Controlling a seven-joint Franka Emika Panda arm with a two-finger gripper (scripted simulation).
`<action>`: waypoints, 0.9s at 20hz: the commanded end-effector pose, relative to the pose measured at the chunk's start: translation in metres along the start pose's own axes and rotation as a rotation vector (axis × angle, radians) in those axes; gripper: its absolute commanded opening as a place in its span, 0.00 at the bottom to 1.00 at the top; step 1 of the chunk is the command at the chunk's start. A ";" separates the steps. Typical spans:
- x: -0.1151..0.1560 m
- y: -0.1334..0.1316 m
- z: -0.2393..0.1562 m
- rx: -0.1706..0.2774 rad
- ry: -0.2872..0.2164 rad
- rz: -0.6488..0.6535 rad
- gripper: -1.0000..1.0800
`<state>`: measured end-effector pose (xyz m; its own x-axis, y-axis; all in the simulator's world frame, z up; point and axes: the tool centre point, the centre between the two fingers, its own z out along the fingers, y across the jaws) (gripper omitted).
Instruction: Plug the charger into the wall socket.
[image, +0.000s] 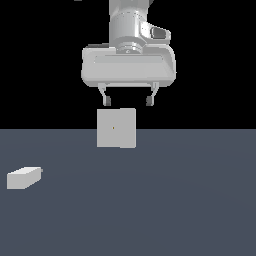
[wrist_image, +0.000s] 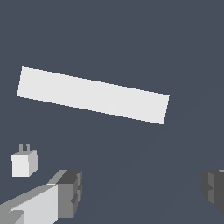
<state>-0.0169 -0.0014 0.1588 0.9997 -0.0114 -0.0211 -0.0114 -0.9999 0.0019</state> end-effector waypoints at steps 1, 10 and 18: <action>-0.002 -0.006 0.003 0.001 0.012 -0.002 0.96; -0.017 -0.044 0.020 0.004 0.090 -0.007 0.96; -0.032 -0.090 0.043 0.010 0.184 -0.014 0.96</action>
<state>-0.0457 0.0796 0.1208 0.9896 0.0010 0.1439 0.0018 -1.0000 -0.0054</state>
